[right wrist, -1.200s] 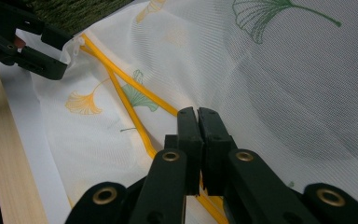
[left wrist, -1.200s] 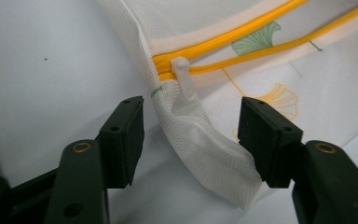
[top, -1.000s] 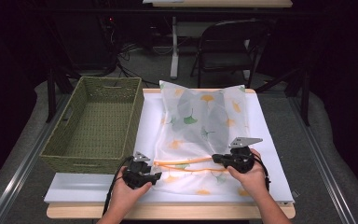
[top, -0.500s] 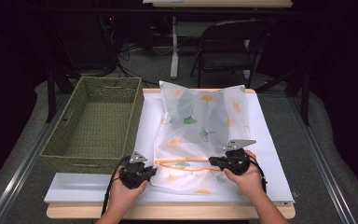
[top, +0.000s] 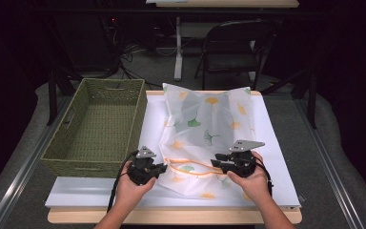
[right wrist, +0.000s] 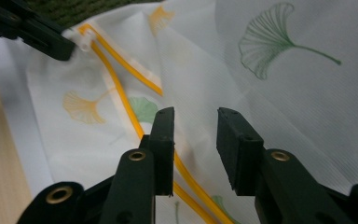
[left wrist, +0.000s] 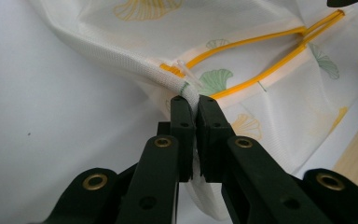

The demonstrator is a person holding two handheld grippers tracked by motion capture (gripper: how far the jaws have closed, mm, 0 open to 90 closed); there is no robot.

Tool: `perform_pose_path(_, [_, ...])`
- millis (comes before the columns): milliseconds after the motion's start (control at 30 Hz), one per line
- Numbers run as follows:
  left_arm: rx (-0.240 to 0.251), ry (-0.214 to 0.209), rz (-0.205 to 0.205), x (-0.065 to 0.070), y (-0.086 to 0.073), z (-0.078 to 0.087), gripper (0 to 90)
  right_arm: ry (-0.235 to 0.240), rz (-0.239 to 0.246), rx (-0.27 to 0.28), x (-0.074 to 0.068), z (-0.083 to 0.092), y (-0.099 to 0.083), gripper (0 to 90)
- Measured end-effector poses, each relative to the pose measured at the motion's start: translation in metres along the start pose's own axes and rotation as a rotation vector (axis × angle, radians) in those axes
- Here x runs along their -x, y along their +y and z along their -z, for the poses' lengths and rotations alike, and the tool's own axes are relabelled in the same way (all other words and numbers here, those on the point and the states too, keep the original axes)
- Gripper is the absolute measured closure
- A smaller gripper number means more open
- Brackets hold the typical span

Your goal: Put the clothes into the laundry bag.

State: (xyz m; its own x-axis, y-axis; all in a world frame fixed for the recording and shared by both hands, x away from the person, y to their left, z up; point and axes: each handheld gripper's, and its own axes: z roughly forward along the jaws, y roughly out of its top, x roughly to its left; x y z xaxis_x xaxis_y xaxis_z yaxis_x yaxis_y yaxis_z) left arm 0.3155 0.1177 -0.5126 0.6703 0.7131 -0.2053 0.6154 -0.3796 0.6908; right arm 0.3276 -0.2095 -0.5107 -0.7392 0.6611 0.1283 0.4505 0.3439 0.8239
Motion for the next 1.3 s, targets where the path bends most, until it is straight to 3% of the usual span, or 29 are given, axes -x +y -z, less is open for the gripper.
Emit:
perform_pose_path(100, [-0.004, -0.007, -0.014, 0.002, 0.003, -0.001, 86.7, 0.031, 0.021, 0.012, -0.010, -0.006, 0.004, 64.0])
perform_pose_path(233, [-0.004, -0.028, -0.018, 0.002, 0.003, 0.000, 87.0, 0.053, 0.087, -0.034, -0.027, -0.023, 0.008, 63.5])
perform_pose_path(400, [0.014, -0.051, 0.002, 0.001, 0.003, 0.003, 87.2, 0.111, 0.102, -0.031, -0.042, -0.042, 0.017, 70.0])
perform_pose_path(600, [0.015, -0.062, 0.023, 0.000, -0.001, 0.002, 87.3, 0.134, 0.163, -0.055, -0.060, -0.065, 0.021, 71.8])
perform_pose_path(833, [0.012, -0.075, 0.042, -0.001, -0.004, 0.002, 87.5, 0.135, 0.195, -0.050, -0.068, -0.076, 0.023, 79.1])
perform_pose_path(1067, [0.011, -0.073, 0.049, 0.001, -0.007, 0.001, 87.6, 0.119, 0.241, -0.046, -0.073, -0.084, 0.023, 79.8])
perform_pose_path(1300, [0.006, -0.074, 0.048, 0.002, -0.008, -0.001, 87.6, 0.123, 0.250, -0.075, -0.076, -0.093, 0.022, 79.0])
